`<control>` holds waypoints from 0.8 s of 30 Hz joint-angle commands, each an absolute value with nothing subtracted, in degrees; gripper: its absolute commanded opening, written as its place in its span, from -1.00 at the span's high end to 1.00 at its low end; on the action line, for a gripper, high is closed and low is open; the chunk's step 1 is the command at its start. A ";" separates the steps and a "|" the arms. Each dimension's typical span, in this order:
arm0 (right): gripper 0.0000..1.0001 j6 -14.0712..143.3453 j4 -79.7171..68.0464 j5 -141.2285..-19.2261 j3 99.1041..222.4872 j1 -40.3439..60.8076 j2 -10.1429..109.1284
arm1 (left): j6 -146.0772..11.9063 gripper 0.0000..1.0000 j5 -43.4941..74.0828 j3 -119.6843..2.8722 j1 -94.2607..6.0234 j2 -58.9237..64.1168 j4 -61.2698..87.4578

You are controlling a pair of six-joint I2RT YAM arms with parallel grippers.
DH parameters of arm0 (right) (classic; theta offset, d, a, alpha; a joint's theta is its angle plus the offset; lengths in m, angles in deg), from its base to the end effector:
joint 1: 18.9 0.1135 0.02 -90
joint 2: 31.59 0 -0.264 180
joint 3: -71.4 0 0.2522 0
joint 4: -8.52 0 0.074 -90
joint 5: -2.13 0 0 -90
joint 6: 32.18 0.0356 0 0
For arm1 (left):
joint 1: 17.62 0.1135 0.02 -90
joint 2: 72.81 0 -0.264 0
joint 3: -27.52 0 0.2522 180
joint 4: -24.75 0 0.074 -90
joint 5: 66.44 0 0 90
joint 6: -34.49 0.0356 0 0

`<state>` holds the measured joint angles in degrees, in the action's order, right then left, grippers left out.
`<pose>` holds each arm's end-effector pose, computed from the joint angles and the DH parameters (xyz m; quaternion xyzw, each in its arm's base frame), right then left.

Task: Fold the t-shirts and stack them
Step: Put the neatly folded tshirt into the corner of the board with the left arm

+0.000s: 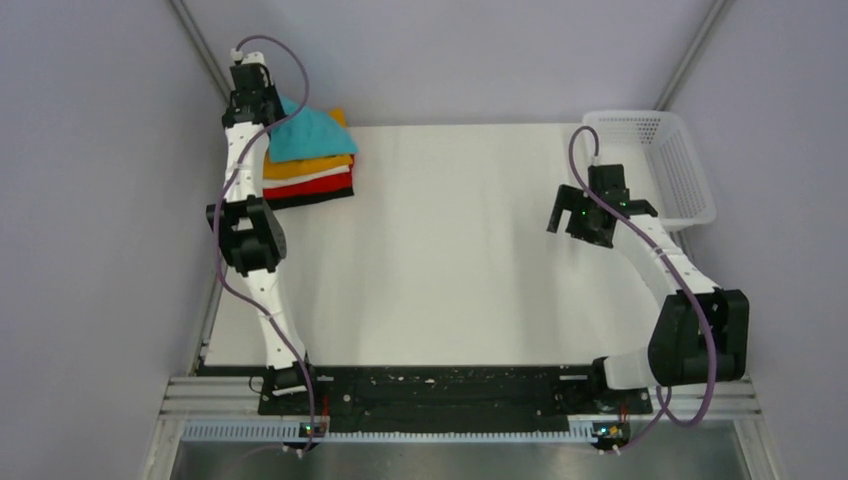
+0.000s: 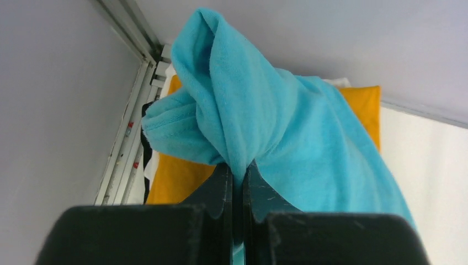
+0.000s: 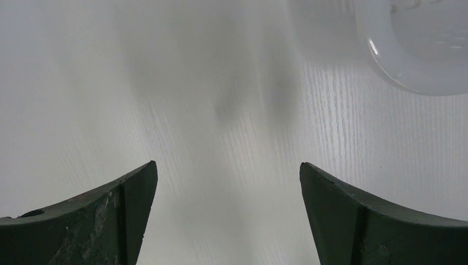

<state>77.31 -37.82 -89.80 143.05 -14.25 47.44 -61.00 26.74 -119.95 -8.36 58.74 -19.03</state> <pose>0.2839 0.0219 0.2519 0.1279 0.9415 0.0494 0.3078 0.5272 0.0880 0.3291 -0.1241 0.8473 0.0407 0.5148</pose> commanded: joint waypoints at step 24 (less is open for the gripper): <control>-0.97 76.96 -37.17 -92.34 145.32 -14.63 44.74 | -71.65 -0.97 17.89 -106.20 -8.82 37.66 -18.48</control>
